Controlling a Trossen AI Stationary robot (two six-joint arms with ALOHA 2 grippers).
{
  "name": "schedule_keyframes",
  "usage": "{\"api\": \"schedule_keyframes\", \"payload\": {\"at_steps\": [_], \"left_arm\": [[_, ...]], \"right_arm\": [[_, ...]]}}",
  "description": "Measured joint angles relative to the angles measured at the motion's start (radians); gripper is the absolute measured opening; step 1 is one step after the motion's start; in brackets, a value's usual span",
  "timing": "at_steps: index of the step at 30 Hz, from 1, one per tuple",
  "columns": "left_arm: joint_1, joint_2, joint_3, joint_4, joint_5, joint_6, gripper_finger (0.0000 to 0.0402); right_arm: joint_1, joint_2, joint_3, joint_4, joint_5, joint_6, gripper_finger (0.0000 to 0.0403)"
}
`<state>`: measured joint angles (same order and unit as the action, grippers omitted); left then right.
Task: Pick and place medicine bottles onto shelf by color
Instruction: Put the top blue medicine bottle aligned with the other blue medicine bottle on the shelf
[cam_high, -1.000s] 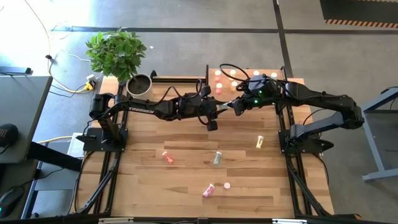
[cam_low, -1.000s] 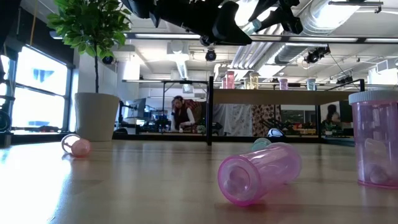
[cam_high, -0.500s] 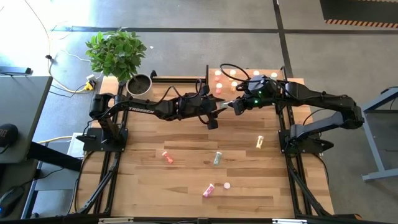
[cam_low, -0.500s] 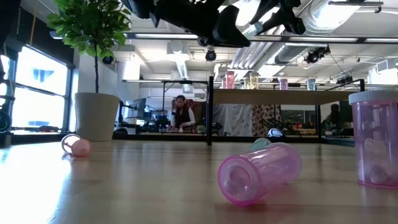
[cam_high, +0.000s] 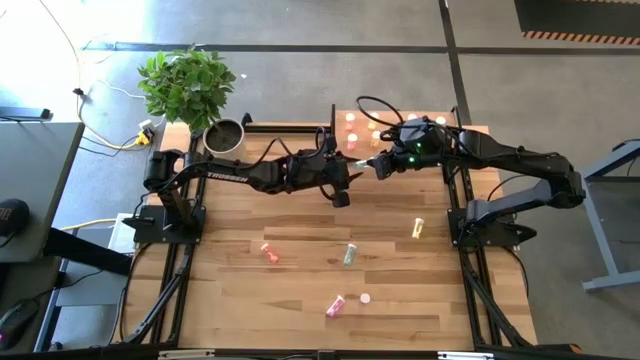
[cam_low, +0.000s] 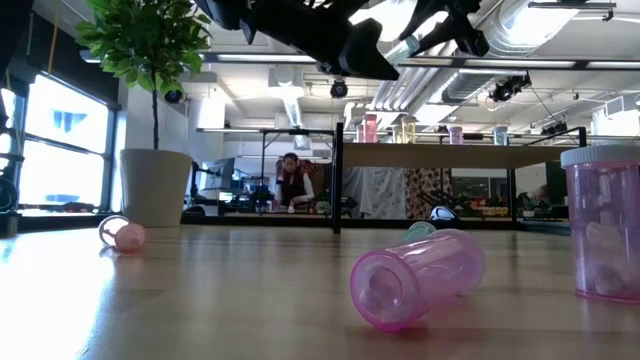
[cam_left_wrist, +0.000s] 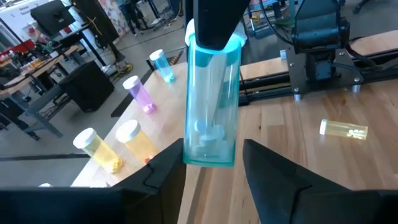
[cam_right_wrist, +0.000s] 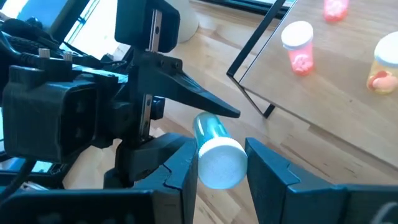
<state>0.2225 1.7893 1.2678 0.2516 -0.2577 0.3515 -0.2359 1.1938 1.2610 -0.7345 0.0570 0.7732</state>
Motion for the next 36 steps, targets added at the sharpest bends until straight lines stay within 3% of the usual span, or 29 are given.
{"api": "schedule_keyframes", "payload": {"at_steps": [18,36], "left_arm": [[0.007,-0.003,0.000,-0.010,-0.075,0.000,0.0133],[0.059,-0.005,0.000,-0.057,-0.044,-0.008,0.0133]], "right_arm": [[-0.010,-0.033,0.000,-0.015,-0.008,0.012,0.0099],[-0.170,-0.169,0.000,-0.156,0.100,-0.129,0.0099]]}}
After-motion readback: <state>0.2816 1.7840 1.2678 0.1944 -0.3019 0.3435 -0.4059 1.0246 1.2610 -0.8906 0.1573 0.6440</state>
